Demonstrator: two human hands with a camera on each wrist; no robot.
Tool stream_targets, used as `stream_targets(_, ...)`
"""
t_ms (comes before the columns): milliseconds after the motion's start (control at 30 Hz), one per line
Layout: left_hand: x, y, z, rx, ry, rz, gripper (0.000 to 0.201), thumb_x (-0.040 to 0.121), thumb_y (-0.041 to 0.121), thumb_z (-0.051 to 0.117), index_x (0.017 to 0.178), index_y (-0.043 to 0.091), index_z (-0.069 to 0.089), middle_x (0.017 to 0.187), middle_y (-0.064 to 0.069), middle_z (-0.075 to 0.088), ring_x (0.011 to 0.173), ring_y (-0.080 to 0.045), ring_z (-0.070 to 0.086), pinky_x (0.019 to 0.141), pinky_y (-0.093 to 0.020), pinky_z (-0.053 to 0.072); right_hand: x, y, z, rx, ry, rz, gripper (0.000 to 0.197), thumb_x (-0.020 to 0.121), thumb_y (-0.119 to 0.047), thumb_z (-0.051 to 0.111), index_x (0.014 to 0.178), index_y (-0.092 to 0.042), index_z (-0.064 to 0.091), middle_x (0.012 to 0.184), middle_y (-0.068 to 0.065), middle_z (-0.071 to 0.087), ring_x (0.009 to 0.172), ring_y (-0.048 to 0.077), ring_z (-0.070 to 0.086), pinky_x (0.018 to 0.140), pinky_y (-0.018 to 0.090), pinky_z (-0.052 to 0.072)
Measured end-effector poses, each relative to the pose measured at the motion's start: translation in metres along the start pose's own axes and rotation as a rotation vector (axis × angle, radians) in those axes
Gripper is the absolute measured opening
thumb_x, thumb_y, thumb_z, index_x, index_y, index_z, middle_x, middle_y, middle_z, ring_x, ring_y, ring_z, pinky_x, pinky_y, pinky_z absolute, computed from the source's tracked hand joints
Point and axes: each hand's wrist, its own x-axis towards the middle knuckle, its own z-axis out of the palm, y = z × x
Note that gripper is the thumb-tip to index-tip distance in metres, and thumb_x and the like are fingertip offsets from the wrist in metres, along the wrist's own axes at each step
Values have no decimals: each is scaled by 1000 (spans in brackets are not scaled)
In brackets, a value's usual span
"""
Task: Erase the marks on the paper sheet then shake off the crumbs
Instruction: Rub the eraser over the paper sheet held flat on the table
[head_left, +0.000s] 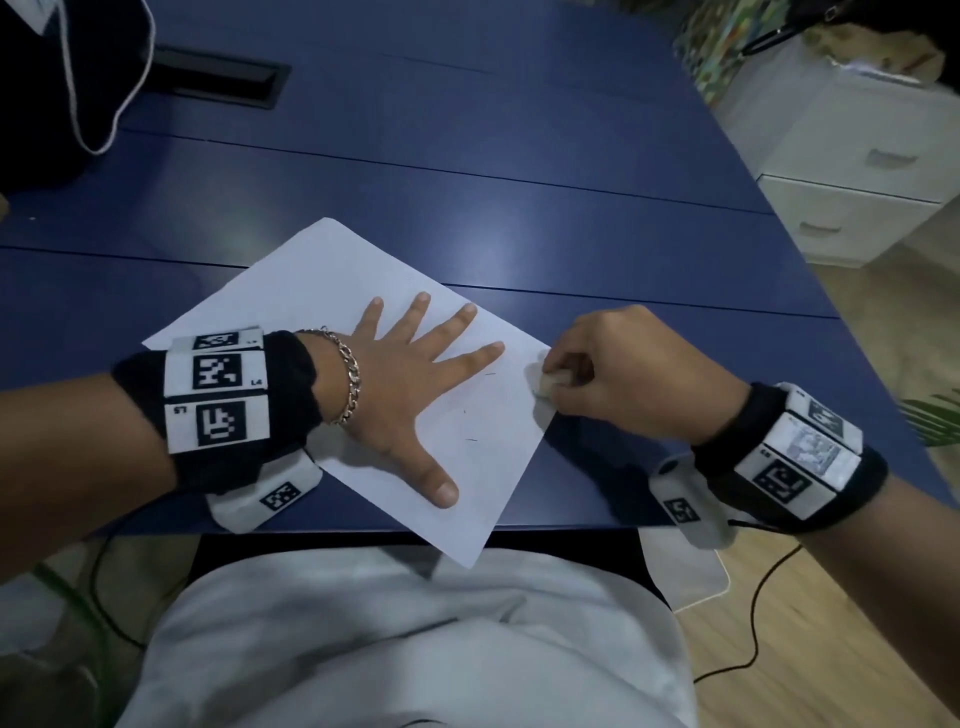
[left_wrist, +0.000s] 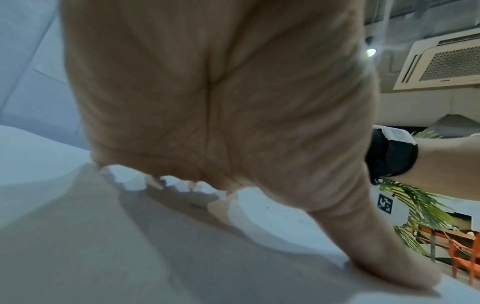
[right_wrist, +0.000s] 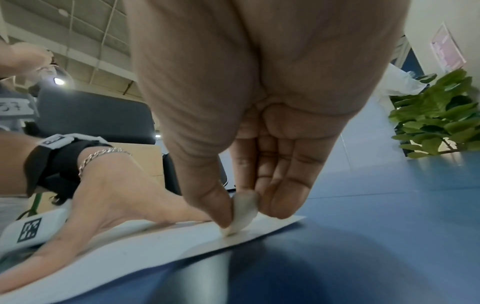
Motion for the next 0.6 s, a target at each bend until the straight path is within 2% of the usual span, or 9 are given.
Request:
stream_targets(100,1,0,0,-14,-1,4,155,45,103,64,145,53,-43,156,10,-53,148,-36,-43,118,-73,-15,6,-11,0,17,10,-22,12,84,-29,68,89,-24,78,82,-8,69,72,9,63,71,33,56)
stream_targets(233,3,1,-2,-17,-19,-8,157,39,105,64,144,55,-43,156,12,-53,149,-38,-42,116,-78,-10,1,-42,18,-35,-1,-114,18,85,-32,55,74,-20,63,76,-5,60,68,18,57,68,43,54)
stream_targets(367,3,3,-3,-1,-30,-30,158,40,104,65,145,54,-42,156,13,-53,150,-40,-40,115,-80,-7,-18,-63,23,-77,-200,-247,17,88,-26,59,74,-17,59,80,-1,57,71,23,57,64,37,48)
stream_targets(400,4,3,-3,-6,-30,-30,158,40,104,65,144,54,-43,156,13,-53,149,-39,-40,115,-80,-7,-13,-58,20,-117,-194,-229,17,88,-25,59,74,-17,58,81,0,58,72,24,57,65,39,50)
stream_targets(500,3,3,-4,-18,-35,-30,158,40,104,65,144,54,-44,155,13,-54,148,-39,-42,115,-80,-8,7,-34,7,-146,-56,-81,18,85,-28,58,75,-13,61,80,3,60,73,26,59,68,45,55)
stream_targets(600,4,3,-4,-25,-35,-33,158,40,103,66,144,55,-43,155,12,-54,148,-39,-42,115,-80,-9,-2,-45,12,-154,-41,-132,15,85,-24,59,73,-15,58,79,-1,56,69,22,54,65,43,53)
